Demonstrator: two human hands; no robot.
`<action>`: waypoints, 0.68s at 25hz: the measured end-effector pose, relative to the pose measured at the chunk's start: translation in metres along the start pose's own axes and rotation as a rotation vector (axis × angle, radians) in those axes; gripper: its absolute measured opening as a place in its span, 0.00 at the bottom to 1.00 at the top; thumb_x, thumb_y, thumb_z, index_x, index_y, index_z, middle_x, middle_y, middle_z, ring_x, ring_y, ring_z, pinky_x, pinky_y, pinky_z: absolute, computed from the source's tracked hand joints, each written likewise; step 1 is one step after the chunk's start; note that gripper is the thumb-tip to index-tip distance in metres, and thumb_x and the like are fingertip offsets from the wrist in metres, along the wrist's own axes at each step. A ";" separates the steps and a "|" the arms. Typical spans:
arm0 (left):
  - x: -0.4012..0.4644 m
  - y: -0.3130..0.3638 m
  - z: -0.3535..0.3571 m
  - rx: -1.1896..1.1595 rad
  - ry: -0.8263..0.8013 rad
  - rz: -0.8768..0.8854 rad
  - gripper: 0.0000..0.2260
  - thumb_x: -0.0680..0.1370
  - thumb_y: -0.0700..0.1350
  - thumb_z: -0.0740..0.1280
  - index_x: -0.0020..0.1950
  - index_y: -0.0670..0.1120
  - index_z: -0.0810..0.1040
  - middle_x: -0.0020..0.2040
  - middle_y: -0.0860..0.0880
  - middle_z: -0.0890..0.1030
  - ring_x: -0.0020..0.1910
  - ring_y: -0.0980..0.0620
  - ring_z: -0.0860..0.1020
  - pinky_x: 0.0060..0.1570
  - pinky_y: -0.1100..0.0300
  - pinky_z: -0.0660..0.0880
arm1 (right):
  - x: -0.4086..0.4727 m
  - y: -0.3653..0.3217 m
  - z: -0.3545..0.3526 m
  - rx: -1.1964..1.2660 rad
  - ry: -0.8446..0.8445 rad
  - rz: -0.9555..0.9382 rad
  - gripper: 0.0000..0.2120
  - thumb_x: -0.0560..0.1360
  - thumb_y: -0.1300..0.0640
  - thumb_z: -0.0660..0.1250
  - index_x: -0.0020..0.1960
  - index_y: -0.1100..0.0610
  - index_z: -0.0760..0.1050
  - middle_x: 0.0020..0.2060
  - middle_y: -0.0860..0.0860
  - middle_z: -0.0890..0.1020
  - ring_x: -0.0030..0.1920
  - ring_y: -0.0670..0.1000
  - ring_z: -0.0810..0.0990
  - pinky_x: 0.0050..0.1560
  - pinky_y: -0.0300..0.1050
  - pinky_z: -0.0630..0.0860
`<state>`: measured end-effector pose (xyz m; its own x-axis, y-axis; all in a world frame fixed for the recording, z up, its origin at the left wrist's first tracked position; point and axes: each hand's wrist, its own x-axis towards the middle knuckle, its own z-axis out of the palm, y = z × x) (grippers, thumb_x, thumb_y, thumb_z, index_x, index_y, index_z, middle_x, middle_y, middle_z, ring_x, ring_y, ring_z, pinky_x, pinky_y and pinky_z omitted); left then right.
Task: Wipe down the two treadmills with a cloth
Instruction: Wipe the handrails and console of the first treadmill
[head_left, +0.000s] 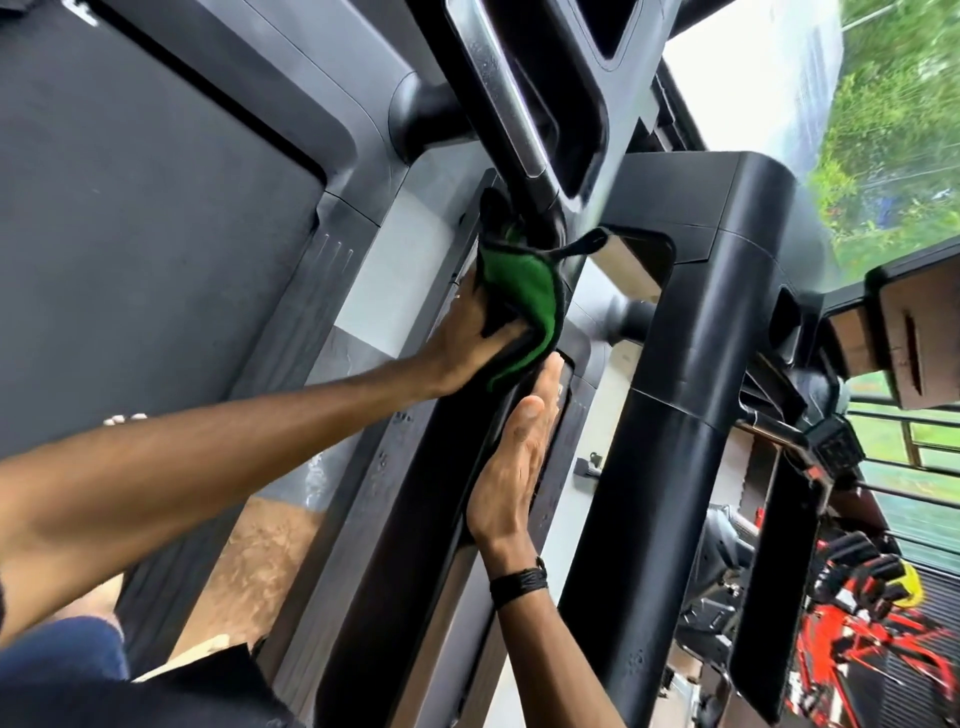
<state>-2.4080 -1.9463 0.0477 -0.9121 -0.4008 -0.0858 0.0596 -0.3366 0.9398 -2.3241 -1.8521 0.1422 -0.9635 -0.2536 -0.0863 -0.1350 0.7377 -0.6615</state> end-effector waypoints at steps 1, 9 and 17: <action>0.009 0.000 0.002 -0.006 -0.022 -0.002 0.34 0.71 0.67 0.65 0.72 0.53 0.62 0.71 0.35 0.66 0.73 0.41 0.66 0.75 0.45 0.60 | -0.001 0.001 -0.001 -0.020 -0.003 -0.009 0.41 0.78 0.29 0.38 0.81 0.54 0.46 0.81 0.43 0.47 0.79 0.39 0.42 0.80 0.57 0.40; 0.036 0.030 0.000 -0.204 0.056 -0.085 0.26 0.68 0.60 0.70 0.62 0.50 0.74 0.57 0.50 0.80 0.56 0.62 0.78 0.66 0.58 0.71 | 0.000 -0.002 -0.001 -0.090 -0.044 0.032 0.40 0.77 0.27 0.37 0.81 0.49 0.43 0.81 0.43 0.45 0.79 0.39 0.40 0.79 0.55 0.38; -0.004 0.020 0.007 0.024 0.034 -0.235 0.44 0.59 0.72 0.76 0.68 0.49 0.72 0.65 0.45 0.76 0.64 0.47 0.76 0.66 0.48 0.73 | -0.006 0.002 -0.001 -0.030 0.014 0.051 0.45 0.73 0.23 0.37 0.82 0.50 0.41 0.81 0.42 0.45 0.77 0.36 0.37 0.79 0.52 0.37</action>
<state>-2.4062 -1.9456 0.0693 -0.8854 -0.3427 -0.3141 -0.1630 -0.4040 0.9001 -2.3185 -1.8484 0.1416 -0.9723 -0.2069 -0.1088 -0.0925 0.7681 -0.6337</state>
